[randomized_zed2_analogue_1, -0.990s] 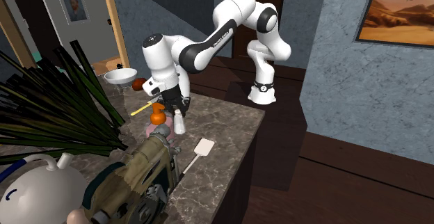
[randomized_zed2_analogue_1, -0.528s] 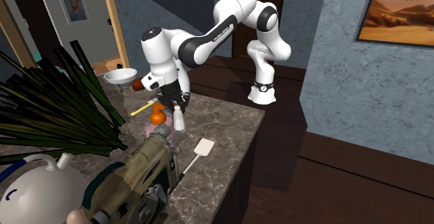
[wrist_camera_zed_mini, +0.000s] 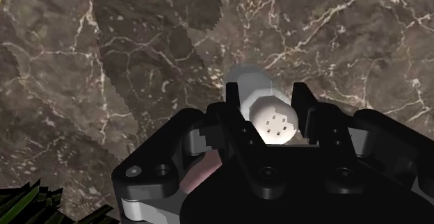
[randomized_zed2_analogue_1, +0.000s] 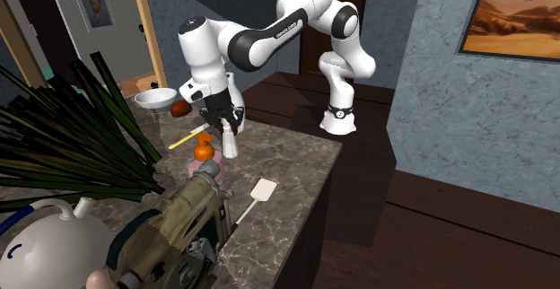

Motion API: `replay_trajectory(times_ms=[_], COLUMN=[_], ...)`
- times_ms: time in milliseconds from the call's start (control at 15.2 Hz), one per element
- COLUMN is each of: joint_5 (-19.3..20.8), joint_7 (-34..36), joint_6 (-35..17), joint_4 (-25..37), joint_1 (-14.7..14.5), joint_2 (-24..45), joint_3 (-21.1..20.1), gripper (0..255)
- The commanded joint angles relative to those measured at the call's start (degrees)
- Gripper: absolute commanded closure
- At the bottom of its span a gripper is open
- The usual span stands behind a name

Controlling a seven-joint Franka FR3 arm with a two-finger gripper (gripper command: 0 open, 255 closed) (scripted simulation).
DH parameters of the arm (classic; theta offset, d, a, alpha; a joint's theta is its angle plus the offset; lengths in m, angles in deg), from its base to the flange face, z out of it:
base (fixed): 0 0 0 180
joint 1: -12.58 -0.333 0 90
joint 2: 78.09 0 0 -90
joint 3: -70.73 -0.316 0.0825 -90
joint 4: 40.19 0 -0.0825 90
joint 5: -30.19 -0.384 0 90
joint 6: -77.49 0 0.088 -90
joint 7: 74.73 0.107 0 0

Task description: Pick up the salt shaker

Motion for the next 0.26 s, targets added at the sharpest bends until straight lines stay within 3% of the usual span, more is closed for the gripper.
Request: replay_trajectory(times_ms=[0,198], joint_5=[0.1,0.1], joint_7=[0.1,0.1], joint_6=[1.5,2.3], joint_4=[1.3,2.1], joint_1=[0.1,0.2], joint_2=[-0.2,-0.3], joint_3=[0.1,0.1], gripper=[255,255])
